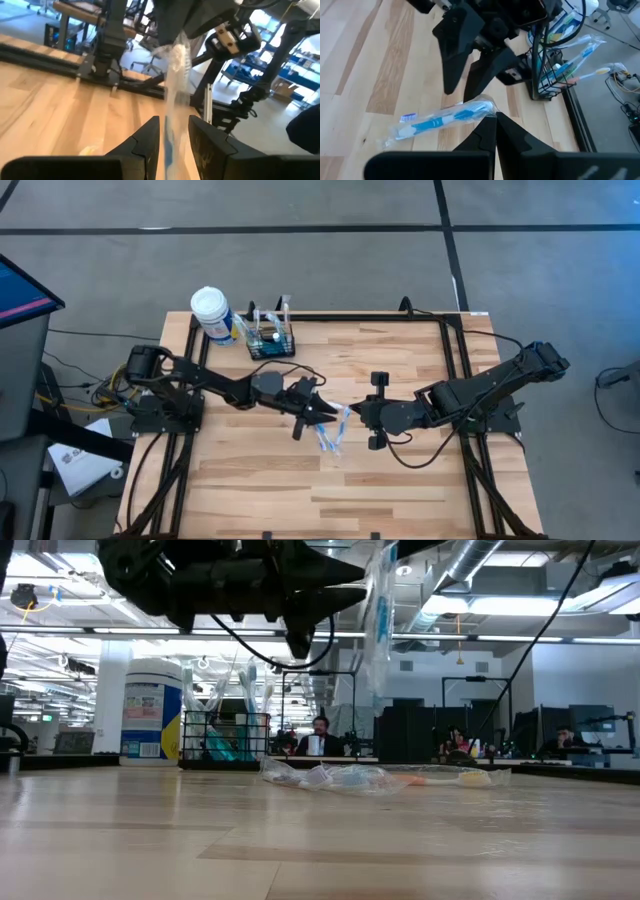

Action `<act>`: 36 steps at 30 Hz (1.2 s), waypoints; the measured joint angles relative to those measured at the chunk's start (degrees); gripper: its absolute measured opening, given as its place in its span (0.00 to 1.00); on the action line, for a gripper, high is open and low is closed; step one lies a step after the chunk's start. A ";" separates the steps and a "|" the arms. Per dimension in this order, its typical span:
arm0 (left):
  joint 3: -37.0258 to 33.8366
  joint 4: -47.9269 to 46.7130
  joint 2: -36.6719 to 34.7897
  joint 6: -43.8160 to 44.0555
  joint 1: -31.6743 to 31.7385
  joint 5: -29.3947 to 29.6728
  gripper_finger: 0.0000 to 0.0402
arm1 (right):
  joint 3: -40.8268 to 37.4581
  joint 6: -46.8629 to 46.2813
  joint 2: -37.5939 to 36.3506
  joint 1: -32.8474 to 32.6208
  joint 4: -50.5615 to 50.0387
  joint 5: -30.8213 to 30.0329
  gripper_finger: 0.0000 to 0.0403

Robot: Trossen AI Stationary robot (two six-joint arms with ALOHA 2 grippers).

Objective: Pick & Place toothbrushing station
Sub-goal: Put the blue toothbrush into the black wire organizer

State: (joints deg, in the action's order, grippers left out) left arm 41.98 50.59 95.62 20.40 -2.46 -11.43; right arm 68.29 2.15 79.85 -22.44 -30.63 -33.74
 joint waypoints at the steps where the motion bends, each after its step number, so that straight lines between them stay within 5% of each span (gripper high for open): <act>1: 0.02 1.58 0.73 0.00 0.00 -0.05 0.26 | 0.00 -0.01 0.00 0.00 -0.01 0.01 0.00; 15: 0.37 7.69 2.90 -0.74 0.66 -0.63 0.51 | 0.00 -0.08 0.02 -0.04 0.40 0.25 0.00; 36: 1.10 10.75 3.94 -0.72 0.70 -1.06 0.46 | 0.00 1.33 0.04 0.52 2.57 0.68 0.00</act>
State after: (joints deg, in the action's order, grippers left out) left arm 43.08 61.35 99.57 19.68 -1.76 -12.49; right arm 68.29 3.49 79.90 -21.91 -28.05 -33.06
